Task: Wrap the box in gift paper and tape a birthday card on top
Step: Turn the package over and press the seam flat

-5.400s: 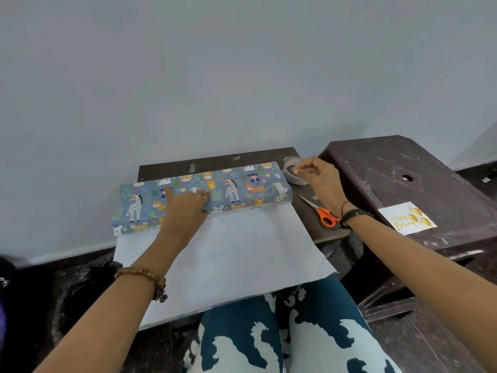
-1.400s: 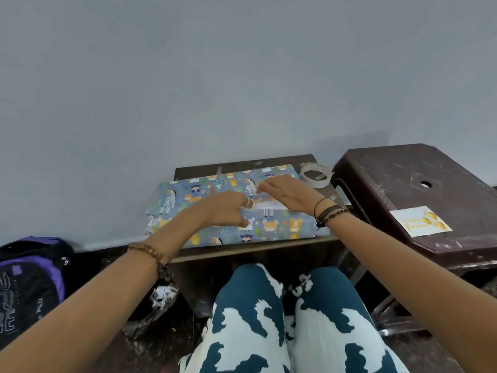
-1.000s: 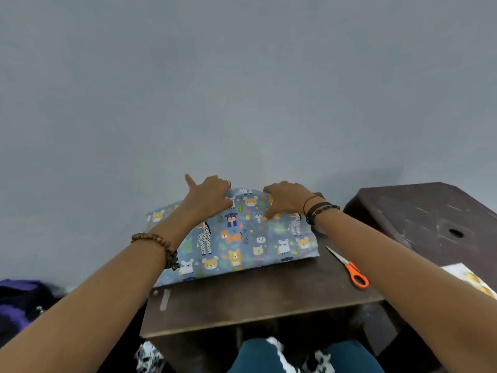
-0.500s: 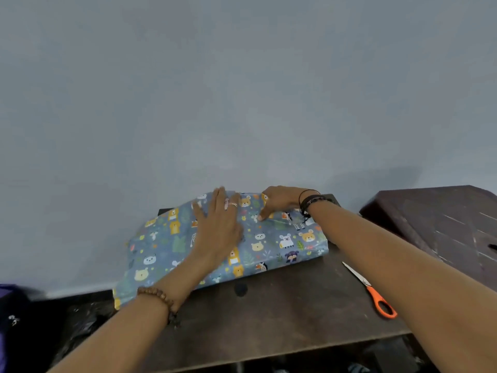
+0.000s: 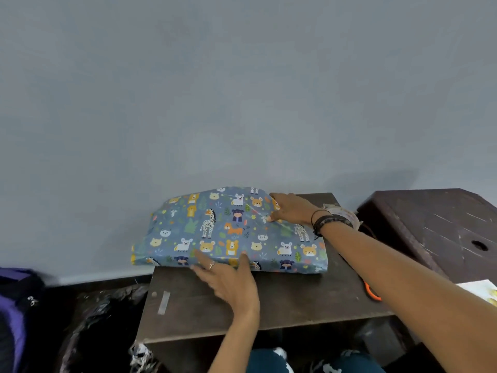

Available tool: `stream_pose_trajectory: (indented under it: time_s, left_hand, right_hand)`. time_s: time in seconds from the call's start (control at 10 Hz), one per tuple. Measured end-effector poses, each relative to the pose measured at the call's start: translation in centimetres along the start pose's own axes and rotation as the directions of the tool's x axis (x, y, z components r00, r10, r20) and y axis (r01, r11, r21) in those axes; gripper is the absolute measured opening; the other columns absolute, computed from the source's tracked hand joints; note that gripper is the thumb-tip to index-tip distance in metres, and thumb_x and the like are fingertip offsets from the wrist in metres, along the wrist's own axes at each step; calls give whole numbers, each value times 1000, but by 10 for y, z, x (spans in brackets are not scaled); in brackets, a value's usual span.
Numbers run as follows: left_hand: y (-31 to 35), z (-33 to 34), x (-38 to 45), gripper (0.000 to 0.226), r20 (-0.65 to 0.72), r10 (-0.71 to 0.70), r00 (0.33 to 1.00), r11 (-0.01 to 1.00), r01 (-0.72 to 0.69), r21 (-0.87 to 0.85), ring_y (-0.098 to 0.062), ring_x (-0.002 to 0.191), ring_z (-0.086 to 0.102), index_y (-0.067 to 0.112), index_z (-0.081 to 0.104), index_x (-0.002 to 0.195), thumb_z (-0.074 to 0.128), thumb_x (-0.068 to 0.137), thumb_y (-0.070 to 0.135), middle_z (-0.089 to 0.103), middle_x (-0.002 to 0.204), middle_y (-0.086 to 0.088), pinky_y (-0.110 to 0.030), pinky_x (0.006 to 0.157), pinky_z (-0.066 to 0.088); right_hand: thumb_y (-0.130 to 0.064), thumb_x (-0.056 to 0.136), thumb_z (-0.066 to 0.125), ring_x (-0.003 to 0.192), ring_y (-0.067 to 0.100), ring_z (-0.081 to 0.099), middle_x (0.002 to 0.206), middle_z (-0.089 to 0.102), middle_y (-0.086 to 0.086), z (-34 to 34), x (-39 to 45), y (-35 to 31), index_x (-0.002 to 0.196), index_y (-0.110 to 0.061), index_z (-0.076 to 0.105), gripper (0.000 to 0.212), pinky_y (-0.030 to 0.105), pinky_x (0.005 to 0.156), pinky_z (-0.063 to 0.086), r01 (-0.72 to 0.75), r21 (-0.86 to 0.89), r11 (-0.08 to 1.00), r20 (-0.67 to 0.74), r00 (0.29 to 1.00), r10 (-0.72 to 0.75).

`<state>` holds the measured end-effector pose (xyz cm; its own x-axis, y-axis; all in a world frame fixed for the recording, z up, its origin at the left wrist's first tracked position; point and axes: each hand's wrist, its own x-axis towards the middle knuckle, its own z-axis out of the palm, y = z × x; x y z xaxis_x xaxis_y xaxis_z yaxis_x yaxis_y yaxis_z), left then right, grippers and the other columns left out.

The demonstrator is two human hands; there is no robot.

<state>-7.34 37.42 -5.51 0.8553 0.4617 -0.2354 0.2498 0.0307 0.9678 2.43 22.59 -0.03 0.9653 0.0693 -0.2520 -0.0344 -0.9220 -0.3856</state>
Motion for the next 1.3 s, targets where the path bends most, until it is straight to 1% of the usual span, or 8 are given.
stream_pose_trajectory:
  time_s: [0.2,0.3,0.5,0.7,0.9,1.1,1.2,1.3]
  left_hand:
    - [12,-2,16,80,194,-437,878,682,465,-565,-21,106,52,27,16,145,65,85,7,49,127,-6,-42,82,48]
    - [11,-10,24,50,379,-445,811,626,585,-516,-19,107,52,15,45,134,63,88,18,60,119,-6,-42,79,45]
    - [14,-11,16,36,551,-237,800,644,554,-528,-29,108,56,14,43,132,46,96,16,61,98,-5,-48,84,41]
    - [43,11,17,54,574,-190,797,637,544,-546,-32,100,59,23,44,132,57,85,45,59,121,-12,-51,73,53]
    - [58,-5,25,63,582,-89,808,598,511,-617,-22,84,63,14,60,110,28,90,65,67,93,-8,-35,73,50]
    - [23,-34,38,75,567,-124,814,696,479,-536,-4,52,66,23,51,107,33,62,80,70,65,7,-26,64,49]
    - [16,-34,42,81,508,-145,849,801,402,-443,7,35,54,24,46,109,36,51,81,56,40,23,-22,56,42]
    - [33,-34,43,77,706,-50,706,744,498,-445,-7,61,69,16,48,127,48,75,73,73,71,8,-27,60,53]
  right_hand:
    - [-35,91,56,64,25,50,77,55,12,-6,-35,-20,123,-10,41,44,32,57,35,112,-22,994,-163,980,-114]
    - [-39,87,61,85,29,60,100,62,14,-22,-47,-25,124,-10,44,51,35,71,46,135,23,991,-151,980,-130]
    - [-37,78,72,102,24,58,117,59,5,-54,-72,-40,123,-14,44,58,38,91,46,29,342,939,15,999,-36]
    - [-37,81,61,87,28,58,97,61,7,-33,-104,-78,115,-14,48,43,33,68,38,61,-254,965,-267,955,-130]
    - [-20,85,57,92,29,60,113,55,14,45,-113,-104,134,-6,35,56,34,63,42,-58,-655,754,-399,874,-280]
    - [-44,86,57,101,22,57,110,62,5,26,-116,-100,111,-13,61,40,34,81,43,202,202,958,-46,979,-196]
    - [-46,79,66,113,24,54,124,54,5,17,-98,-74,121,-15,56,54,37,94,44,64,365,929,-159,987,-6]
    - [-52,51,85,116,32,56,131,54,10,20,-85,-49,137,-12,38,106,50,99,44,-165,725,669,101,986,134]
